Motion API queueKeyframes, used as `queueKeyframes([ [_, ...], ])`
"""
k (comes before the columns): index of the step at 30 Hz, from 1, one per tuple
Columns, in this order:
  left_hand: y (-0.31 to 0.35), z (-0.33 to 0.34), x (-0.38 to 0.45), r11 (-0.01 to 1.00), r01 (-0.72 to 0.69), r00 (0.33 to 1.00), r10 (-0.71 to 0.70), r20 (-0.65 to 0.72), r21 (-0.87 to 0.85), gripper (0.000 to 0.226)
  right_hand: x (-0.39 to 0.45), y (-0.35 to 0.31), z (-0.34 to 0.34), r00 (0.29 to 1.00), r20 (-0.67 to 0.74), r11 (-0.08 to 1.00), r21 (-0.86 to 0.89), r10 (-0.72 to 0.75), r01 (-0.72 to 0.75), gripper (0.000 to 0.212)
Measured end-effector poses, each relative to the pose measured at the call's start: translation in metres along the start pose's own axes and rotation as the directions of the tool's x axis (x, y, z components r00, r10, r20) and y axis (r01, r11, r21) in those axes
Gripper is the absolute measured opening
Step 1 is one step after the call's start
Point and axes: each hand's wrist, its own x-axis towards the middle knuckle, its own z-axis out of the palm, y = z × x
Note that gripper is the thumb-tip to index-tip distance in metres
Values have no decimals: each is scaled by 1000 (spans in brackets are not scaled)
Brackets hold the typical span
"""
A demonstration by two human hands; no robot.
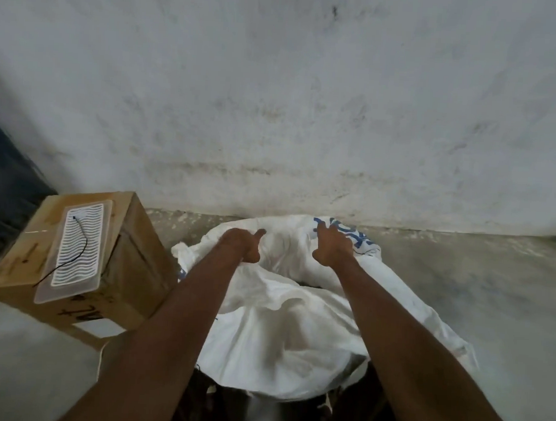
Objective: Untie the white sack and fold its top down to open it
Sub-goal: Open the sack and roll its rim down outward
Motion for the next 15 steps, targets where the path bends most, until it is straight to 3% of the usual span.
queueKeyframes([
  [3,0,9,12,995,100,979,-103,175,25,108,5,0,5,999,-2,995,94,33,-32,73],
  [5,-4,18,29,974,219,934,-227,277,61,123,8,1,8,1000,10,985,169,27,-28,64],
  [7,-4,24,36,960,276,945,-278,172,41,116,8,3,8,1000,2,977,211,13,-13,56],
  [10,1,29,33,993,107,985,-113,-133,-46,69,5,6,8,997,-63,985,166,-34,44,54],
  [13,7,34,35,925,-48,978,-34,-207,-376,71,-4,8,7,990,-77,972,194,-118,131,51],
  [15,11,42,35,877,-84,971,-35,-236,-474,87,-10,10,2,982,-63,954,235,-176,186,51],
])
